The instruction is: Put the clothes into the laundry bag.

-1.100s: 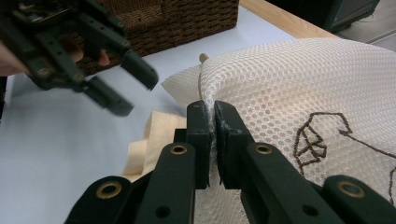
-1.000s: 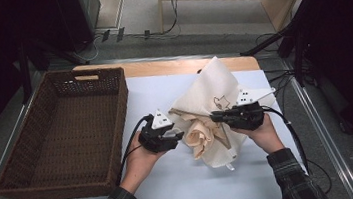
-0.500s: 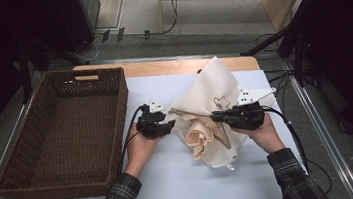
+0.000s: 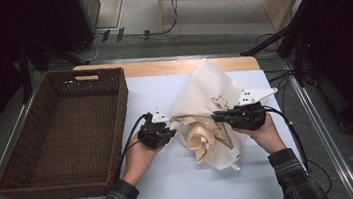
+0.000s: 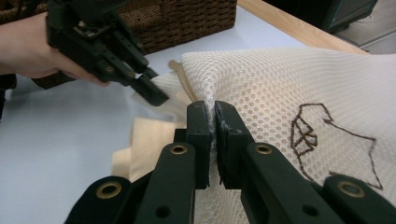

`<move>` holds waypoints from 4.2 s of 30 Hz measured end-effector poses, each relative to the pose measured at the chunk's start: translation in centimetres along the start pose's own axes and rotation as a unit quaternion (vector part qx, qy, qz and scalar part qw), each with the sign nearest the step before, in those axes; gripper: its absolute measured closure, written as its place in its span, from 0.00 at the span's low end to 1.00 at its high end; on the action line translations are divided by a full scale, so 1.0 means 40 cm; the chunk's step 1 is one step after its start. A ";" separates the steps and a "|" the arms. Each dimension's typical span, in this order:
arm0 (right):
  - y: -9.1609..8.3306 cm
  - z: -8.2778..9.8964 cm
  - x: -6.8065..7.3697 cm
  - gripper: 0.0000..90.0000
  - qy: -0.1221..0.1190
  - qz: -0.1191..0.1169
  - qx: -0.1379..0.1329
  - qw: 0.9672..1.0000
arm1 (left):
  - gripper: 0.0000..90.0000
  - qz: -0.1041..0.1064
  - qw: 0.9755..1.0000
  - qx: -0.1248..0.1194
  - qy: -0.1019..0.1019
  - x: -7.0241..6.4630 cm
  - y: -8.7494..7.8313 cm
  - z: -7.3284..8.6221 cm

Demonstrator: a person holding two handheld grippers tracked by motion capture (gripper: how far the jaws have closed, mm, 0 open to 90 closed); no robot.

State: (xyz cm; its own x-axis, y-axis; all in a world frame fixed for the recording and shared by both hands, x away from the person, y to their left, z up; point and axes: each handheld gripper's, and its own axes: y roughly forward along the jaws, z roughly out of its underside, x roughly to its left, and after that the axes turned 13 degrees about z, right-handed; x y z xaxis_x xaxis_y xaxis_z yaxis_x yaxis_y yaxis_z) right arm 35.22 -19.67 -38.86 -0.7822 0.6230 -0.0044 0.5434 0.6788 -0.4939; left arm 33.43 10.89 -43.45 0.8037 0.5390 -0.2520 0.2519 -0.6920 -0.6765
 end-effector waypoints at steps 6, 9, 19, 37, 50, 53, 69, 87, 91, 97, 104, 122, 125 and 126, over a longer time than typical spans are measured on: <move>-0.003 0.004 -0.001 0.95 0.000 0.001 0.002 1.000 | 0.94 0.017 1.000 0.009 0.015 -0.033 -0.027 0.027; -0.004 0.006 0.001 0.95 -0.002 0.000 0.001 1.000 | 0.94 0.028 0.999 0.016 0.026 -0.055 -0.038 0.042; -0.006 0.023 0.022 0.87 0.001 -0.012 0.009 1.000 | 0.93 0.068 0.997 0.029 0.024 -0.103 -0.054 0.103; -0.078 0.096 0.126 0.56 0.012 -0.045 0.023 0.999 | 0.93 0.079 0.996 0.022 0.020 -0.091 -0.053 0.126; 0.003 0.144 0.176 0.65 -0.019 -0.013 0.058 0.998 | 0.93 0.089 0.996 0.022 0.012 -0.088 -0.046 0.126; 0.010 0.146 0.177 0.72 -0.024 -0.012 0.059 0.998 | 0.93 0.092 0.996 0.021 0.011 -0.087 -0.045 0.127; 0.020 0.133 0.163 0.91 -0.016 -0.026 0.062 0.998 | 0.93 0.094 0.995 0.027 0.009 -0.087 -0.043 0.128; 0.105 0.076 0.192 0.91 -0.024 0.010 0.051 0.998 | 0.93 0.097 0.995 0.029 0.004 -0.087 -0.042 0.129; 0.128 0.071 0.200 0.91 -0.022 0.024 0.052 0.998 | 0.93 0.096 0.995 0.031 0.003 -0.087 -0.041 0.128; 0.158 0.069 0.207 0.91 -0.023 0.041 0.051 0.998 | 0.93 0.099 0.994 0.036 0.004 -0.084 -0.039 0.126; 0.202 0.076 0.199 0.92 -0.012 0.063 0.052 0.997 | 0.93 0.102 0.994 0.040 0.004 -0.081 -0.035 0.126; 0.100 0.056 0.217 0.61 -0.029 0.038 0.056 0.997 | 0.92 0.100 0.994 0.042 -0.002 -0.081 -0.035 0.128; 0.067 0.057 0.210 0.57 -0.020 0.030 0.046 0.998 | 0.92 0.101 0.994 0.042 -0.003 -0.081 -0.035 0.128; 0.061 0.059 0.209 0.56 -0.019 0.028 0.047 0.998 | 0.92 0.101 0.994 0.042 -0.003 -0.081 -0.035 0.128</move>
State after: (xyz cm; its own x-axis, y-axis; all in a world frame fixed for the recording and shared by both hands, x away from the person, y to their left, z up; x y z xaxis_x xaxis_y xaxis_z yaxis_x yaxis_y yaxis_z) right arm 29.29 -13.72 -42.14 -0.7628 0.6432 -0.0661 0.5573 0.6021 -0.5717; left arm 27.70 12.57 -45.22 0.8299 0.3966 -0.3925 0.0398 -0.7437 -0.6673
